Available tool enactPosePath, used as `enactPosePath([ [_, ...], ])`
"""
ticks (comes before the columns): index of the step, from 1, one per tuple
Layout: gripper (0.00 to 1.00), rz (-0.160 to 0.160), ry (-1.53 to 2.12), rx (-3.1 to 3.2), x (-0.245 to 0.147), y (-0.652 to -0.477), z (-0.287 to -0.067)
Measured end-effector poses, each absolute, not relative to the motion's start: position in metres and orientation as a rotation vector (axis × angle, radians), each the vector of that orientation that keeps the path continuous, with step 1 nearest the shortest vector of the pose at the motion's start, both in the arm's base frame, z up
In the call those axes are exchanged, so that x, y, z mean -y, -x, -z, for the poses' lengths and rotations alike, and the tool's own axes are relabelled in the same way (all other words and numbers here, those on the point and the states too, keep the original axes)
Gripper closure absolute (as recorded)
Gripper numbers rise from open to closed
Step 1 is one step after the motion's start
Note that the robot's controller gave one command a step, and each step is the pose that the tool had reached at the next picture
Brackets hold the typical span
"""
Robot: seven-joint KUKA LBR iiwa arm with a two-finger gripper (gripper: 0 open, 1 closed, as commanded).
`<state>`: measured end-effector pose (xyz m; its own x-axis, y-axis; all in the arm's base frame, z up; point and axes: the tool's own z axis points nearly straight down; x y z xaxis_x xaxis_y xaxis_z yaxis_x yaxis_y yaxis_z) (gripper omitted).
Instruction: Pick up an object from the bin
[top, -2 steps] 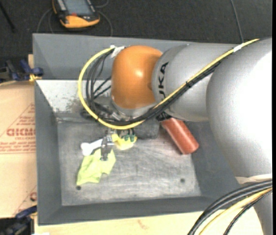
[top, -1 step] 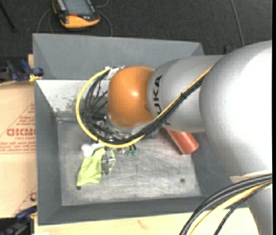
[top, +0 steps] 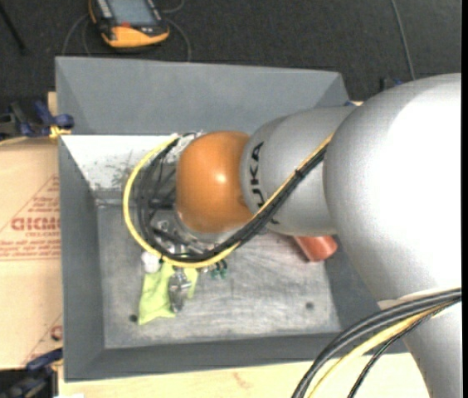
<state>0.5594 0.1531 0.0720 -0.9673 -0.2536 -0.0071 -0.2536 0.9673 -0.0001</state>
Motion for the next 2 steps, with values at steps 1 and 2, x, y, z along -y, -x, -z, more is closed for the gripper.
enactPosePath([
  [1, 0.0, -0.001, 0.454, -3.101, -0.1514, -0.5601, -0.0725],
  [2, 0.0, -0.003, 0.416, -3.108, -0.1518, -0.5608, -0.073],
])
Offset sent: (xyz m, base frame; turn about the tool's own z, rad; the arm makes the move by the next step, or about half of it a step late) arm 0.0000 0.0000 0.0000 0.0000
